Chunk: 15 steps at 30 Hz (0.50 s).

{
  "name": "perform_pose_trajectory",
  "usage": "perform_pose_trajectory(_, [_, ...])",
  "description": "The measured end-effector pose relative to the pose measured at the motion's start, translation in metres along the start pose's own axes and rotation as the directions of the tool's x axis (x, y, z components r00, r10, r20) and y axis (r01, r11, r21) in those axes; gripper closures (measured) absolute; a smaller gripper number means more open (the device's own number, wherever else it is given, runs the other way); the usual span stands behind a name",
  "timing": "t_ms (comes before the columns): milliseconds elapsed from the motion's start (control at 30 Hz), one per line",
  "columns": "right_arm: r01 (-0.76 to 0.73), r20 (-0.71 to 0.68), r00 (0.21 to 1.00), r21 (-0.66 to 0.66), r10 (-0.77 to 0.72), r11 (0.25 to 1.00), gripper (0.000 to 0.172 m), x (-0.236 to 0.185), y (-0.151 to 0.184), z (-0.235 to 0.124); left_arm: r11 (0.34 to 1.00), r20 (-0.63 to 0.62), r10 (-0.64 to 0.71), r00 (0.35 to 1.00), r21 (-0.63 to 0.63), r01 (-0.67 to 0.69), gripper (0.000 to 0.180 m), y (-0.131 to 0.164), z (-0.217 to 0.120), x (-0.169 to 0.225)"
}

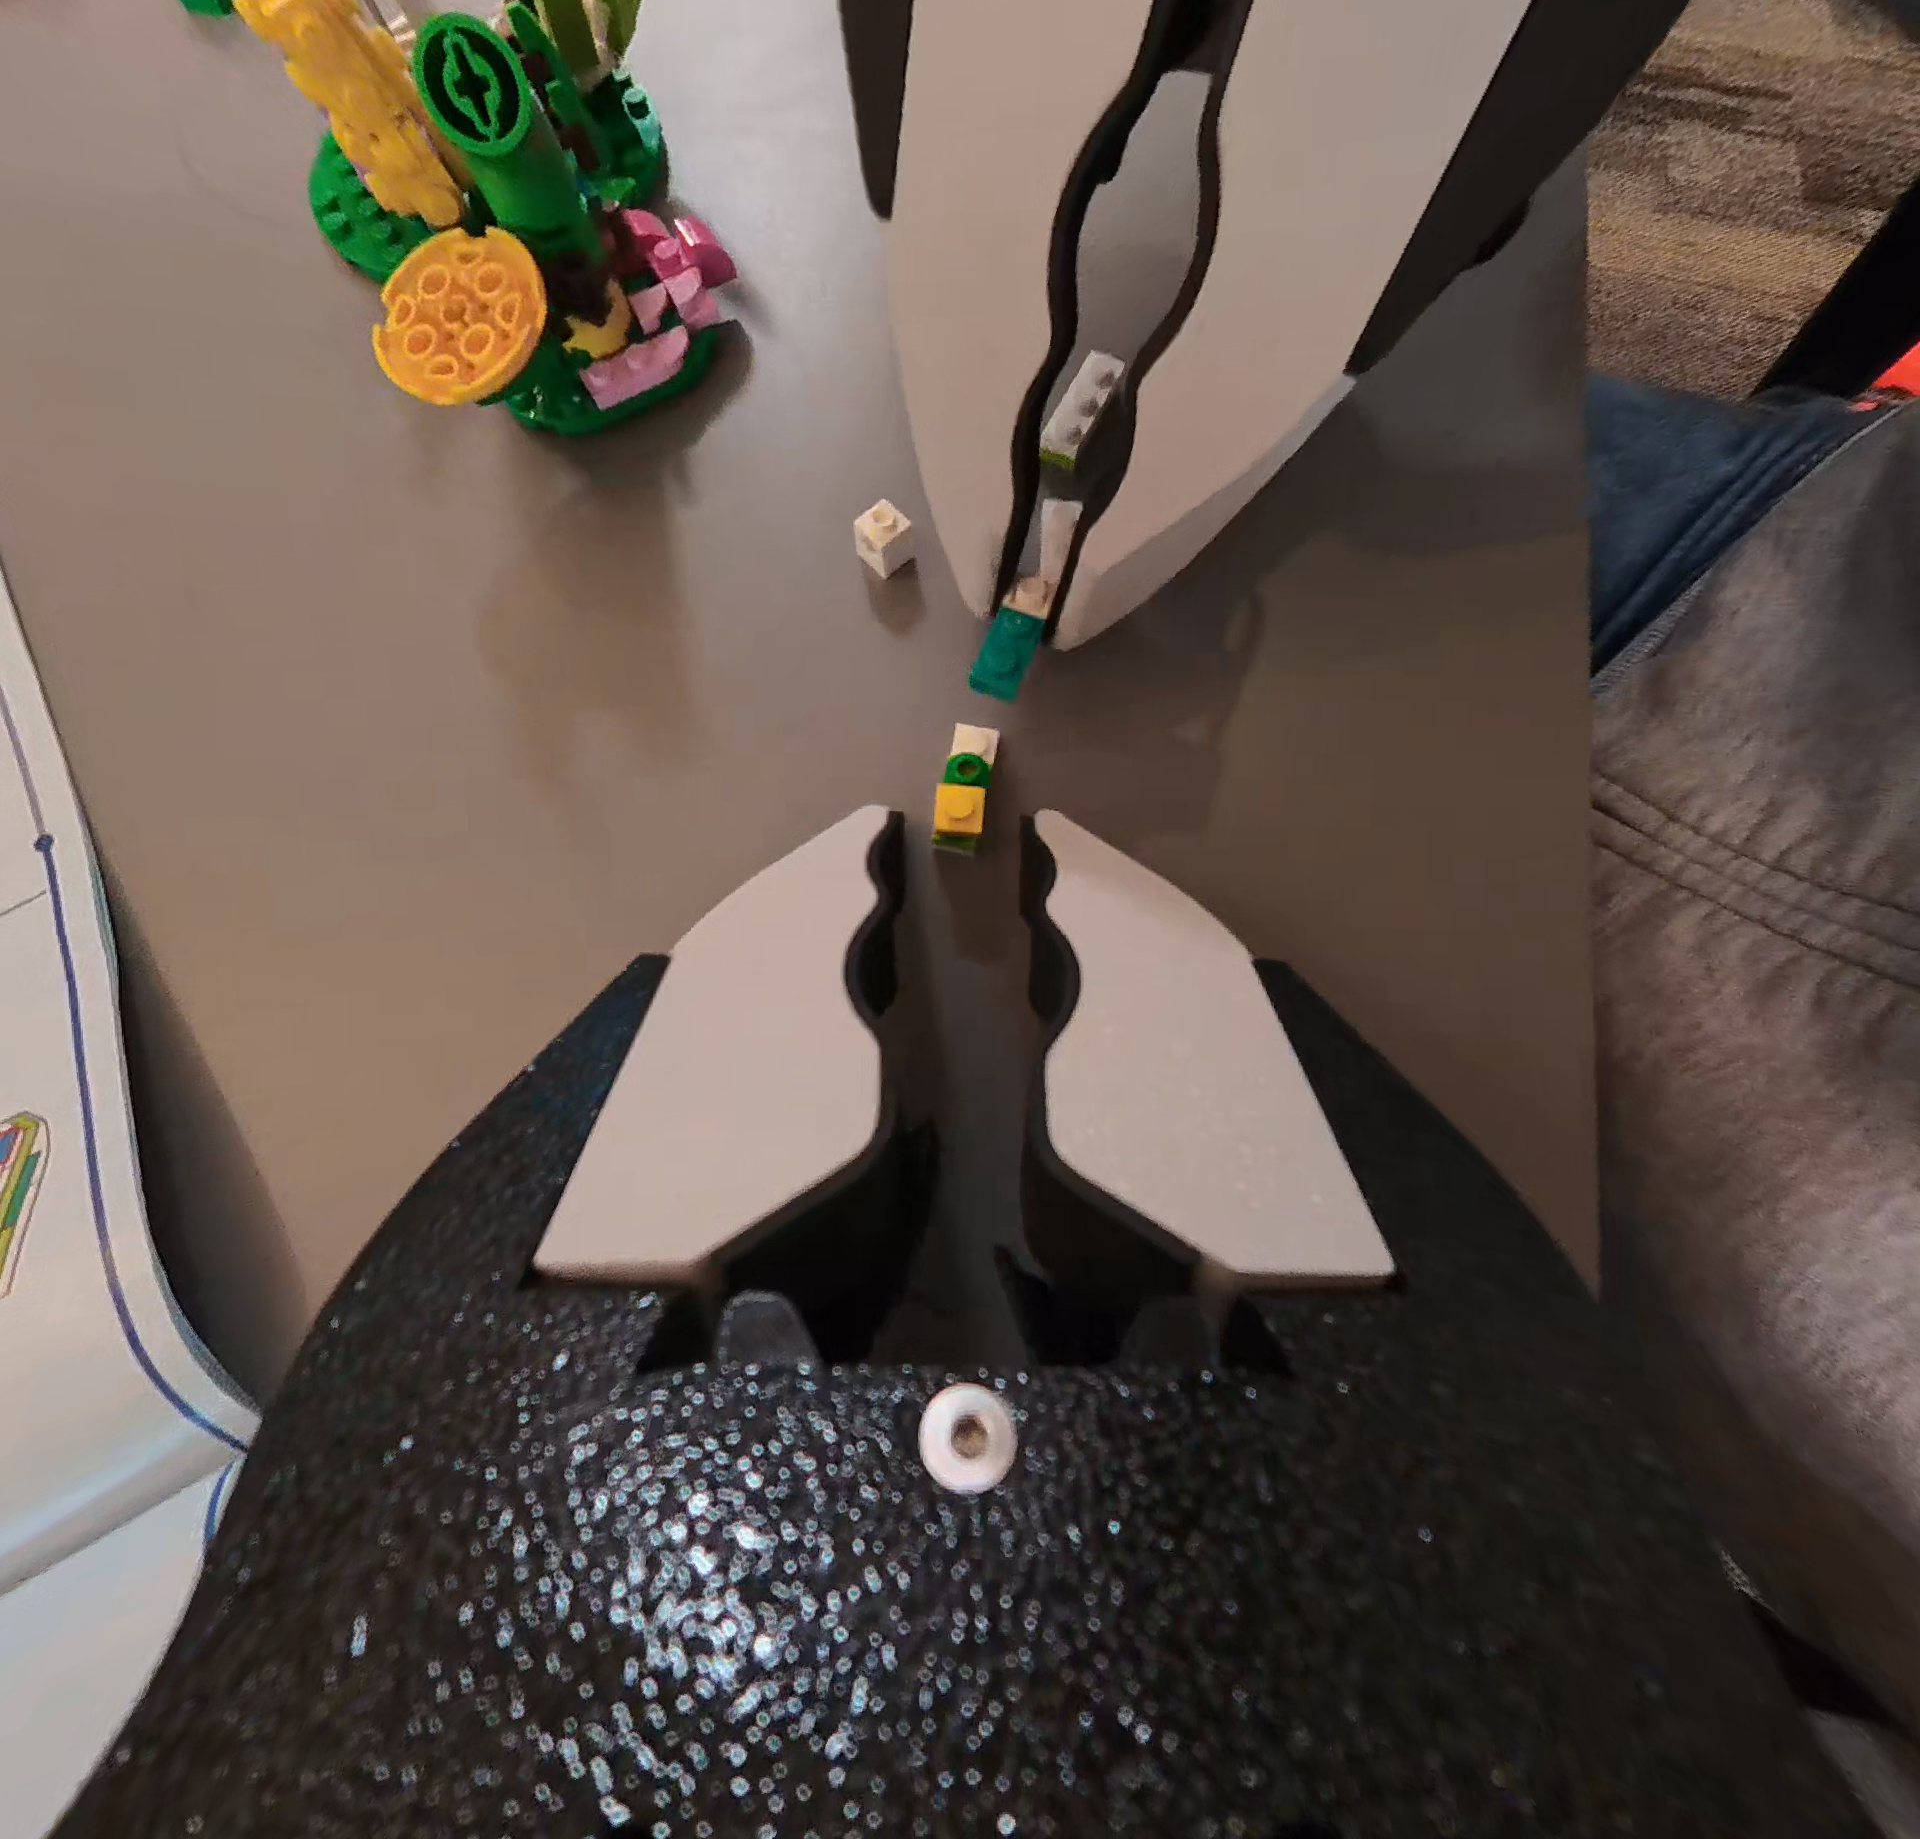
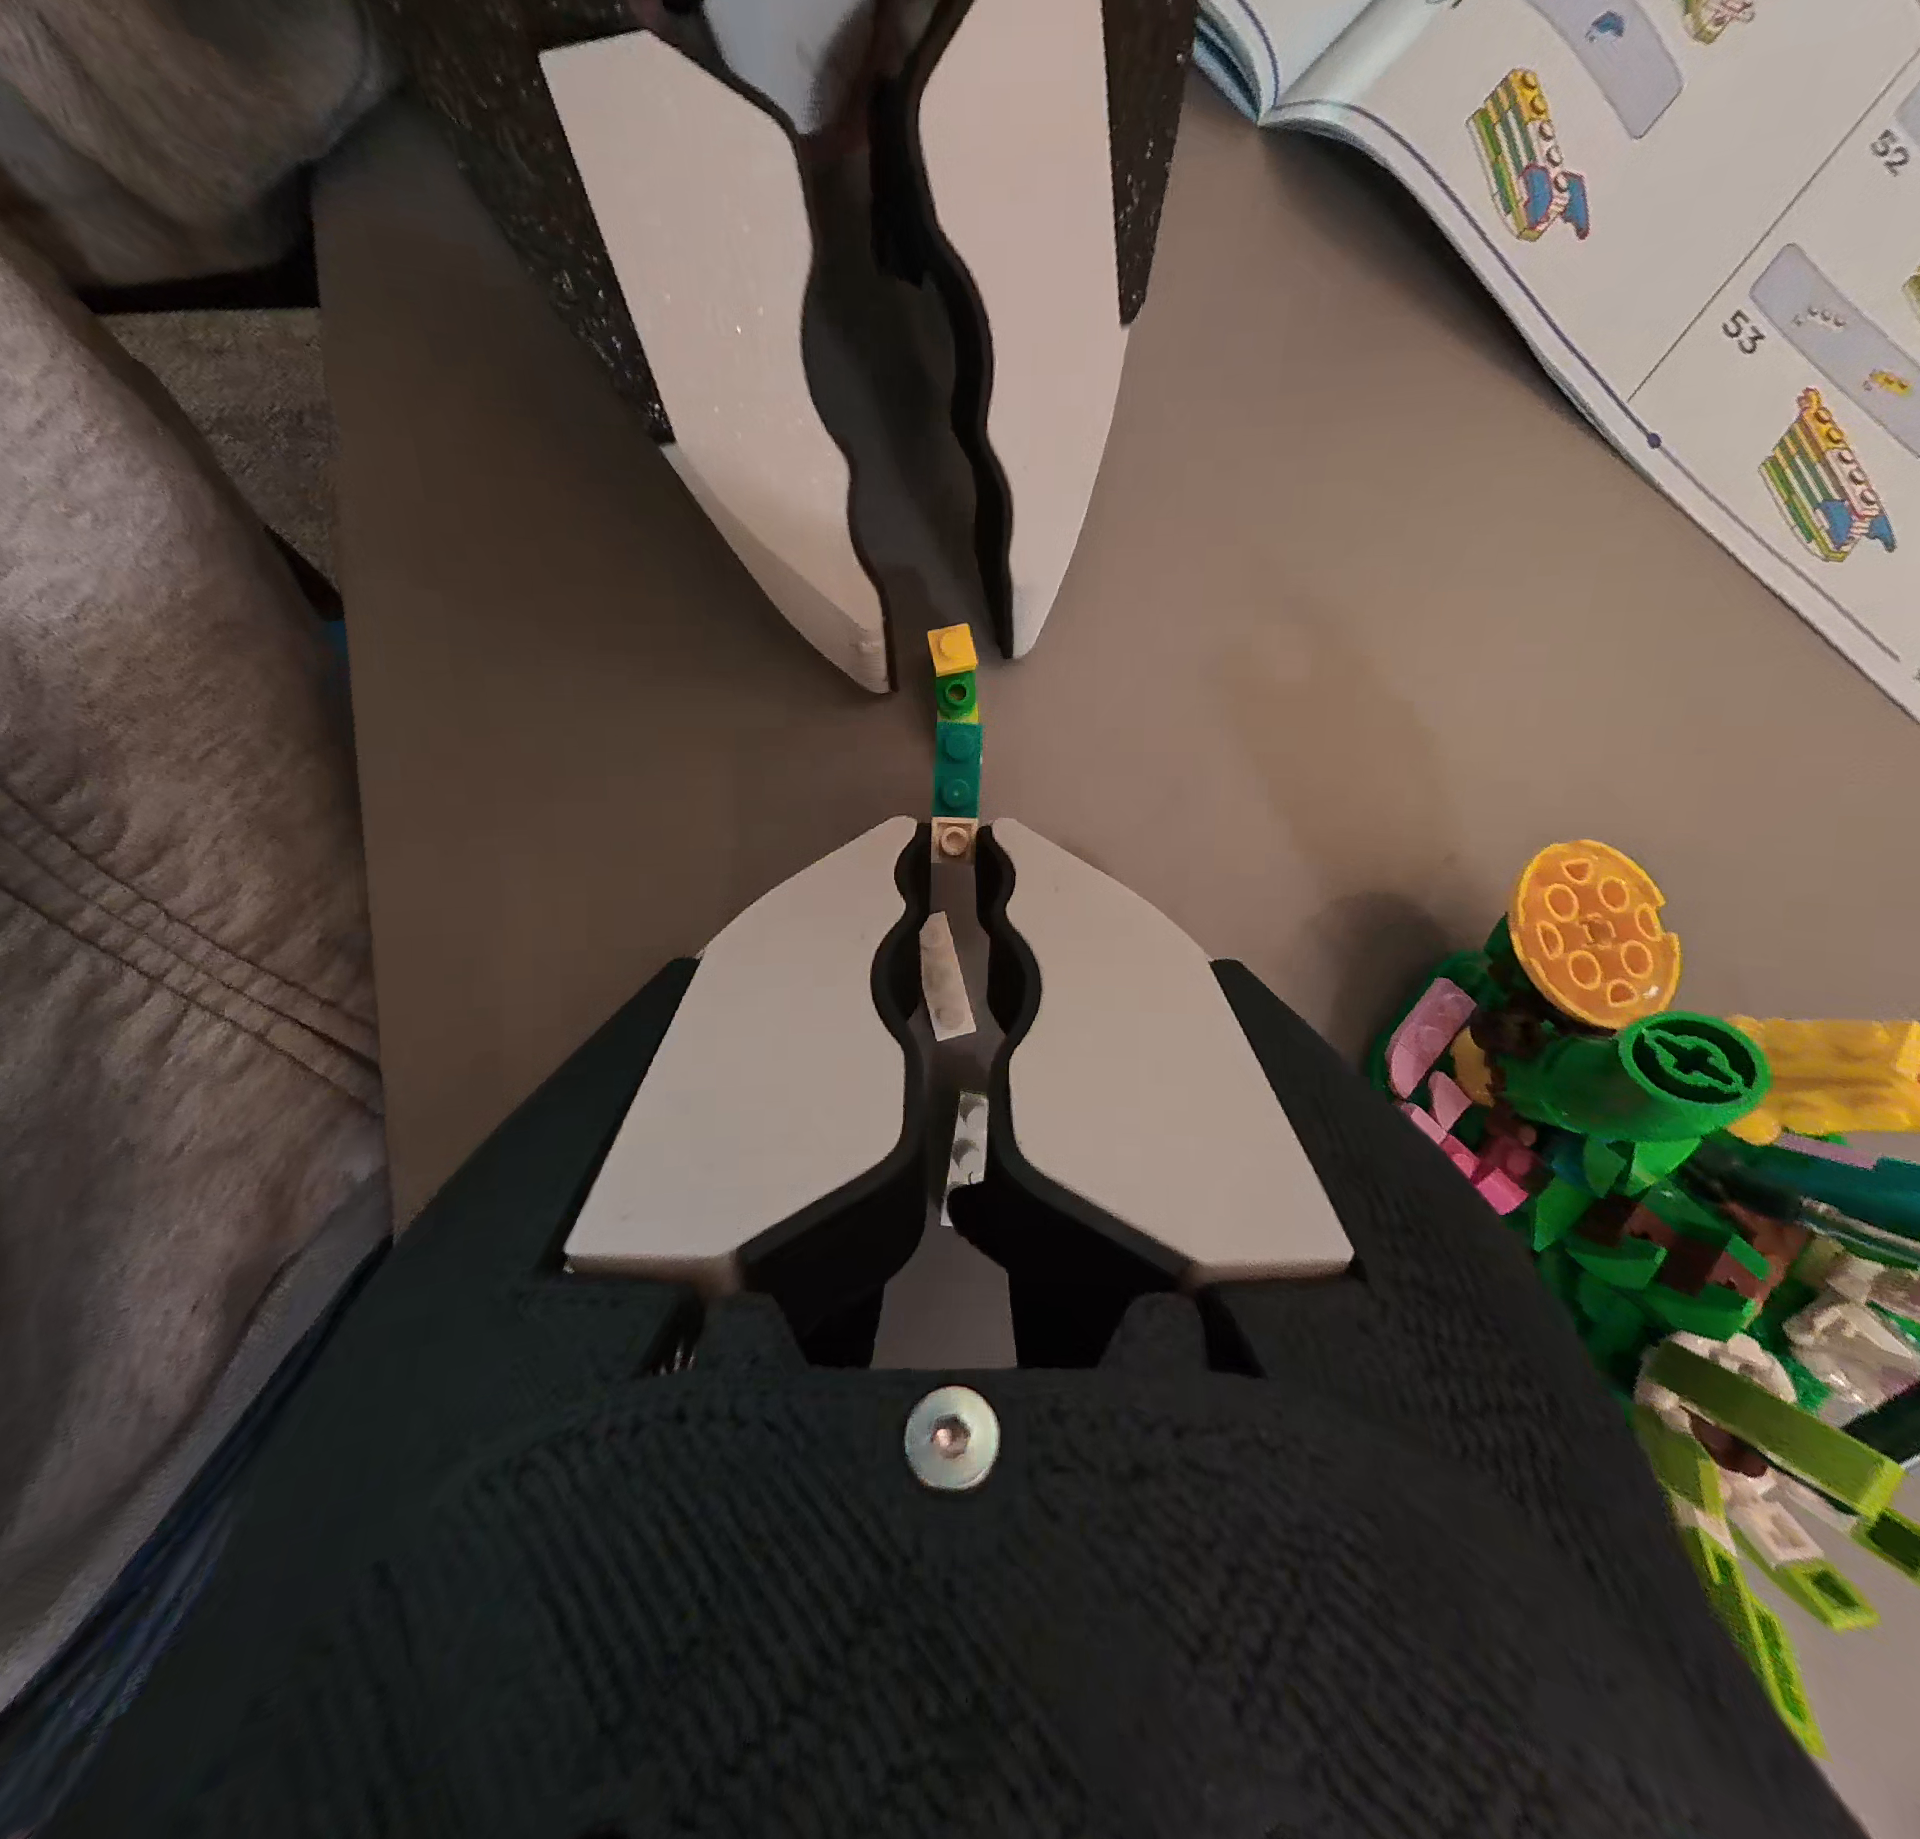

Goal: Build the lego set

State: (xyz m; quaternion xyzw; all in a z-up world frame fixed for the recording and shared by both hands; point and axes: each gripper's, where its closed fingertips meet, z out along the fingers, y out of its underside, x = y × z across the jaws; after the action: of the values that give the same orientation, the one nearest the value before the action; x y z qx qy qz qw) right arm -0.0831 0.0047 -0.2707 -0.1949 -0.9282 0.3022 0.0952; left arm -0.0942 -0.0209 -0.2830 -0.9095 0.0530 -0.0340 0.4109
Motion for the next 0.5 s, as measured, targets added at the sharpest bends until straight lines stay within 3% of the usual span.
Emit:
perform_pose_trajectory(200, [0.039,0.024,0.999,-0.052,-0.038,0.998,0.165,-0.0016,0.0035,0.0050,0.998,0.001,0.063,0.998,0.003,-0.063,0.172,-0.0022,0.0024,0.0013])
perform_pose_trajectory(500, [0.108,0.040,0.994,-0.112,-0.104,0.988,0.165,-0.0020,0.0057,0.0071,0.995,-0.045,0.102,0.994,0.004,-0.102,0.172,-0.0015,0.0019,0.0081])
